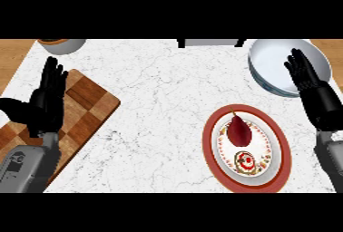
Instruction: Pick the pear from the plate and place it in the bowl
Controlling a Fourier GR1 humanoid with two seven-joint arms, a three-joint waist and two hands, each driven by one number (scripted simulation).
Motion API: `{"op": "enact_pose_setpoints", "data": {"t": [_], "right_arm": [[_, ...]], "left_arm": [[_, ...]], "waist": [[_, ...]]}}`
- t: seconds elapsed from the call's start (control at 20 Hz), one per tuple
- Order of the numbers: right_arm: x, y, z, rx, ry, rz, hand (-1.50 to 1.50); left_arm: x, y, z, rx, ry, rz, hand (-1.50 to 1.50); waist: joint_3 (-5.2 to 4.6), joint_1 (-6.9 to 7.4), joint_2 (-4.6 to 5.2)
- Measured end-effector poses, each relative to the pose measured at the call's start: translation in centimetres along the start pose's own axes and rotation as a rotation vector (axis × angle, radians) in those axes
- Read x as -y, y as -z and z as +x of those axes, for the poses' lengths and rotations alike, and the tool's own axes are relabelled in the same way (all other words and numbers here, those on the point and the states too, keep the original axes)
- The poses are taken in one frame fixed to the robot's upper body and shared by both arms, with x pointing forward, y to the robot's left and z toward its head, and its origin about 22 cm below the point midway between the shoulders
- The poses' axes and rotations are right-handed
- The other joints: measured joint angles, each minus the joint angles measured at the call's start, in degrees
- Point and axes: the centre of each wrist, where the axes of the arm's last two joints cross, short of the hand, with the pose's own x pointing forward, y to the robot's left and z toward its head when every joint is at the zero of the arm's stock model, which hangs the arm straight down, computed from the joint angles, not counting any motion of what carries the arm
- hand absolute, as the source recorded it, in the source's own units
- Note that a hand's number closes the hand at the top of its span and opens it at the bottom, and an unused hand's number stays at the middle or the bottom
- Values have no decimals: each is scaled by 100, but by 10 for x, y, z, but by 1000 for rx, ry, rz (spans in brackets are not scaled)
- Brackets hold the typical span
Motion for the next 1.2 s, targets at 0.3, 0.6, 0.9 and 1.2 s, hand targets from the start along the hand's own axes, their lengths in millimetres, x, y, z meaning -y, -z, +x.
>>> {"op": "enact_pose_setpoints", "data": {"t": [0.3,0.6,0.9,1.2], "right_arm": [[18,19,47,144,-53,49,150],[46,-24,23,-195,-473,-91,-150],[-2,-94,28,-243,-580,-125,-150],[-13,-106,74,-299,-624,-169,-150]], "left_arm": [[-25,-6,9,-19,125,-44,0],[-40,-16,-3,-91,173,-51,0],[-51,-27,-4,-112,191,-67,0],[-45,-24,4,-101,187,-87,0]], "waist": [[-61,75,7],[-121,-184,-30],[-97,-162,-35],[-87,-28,7]]}}
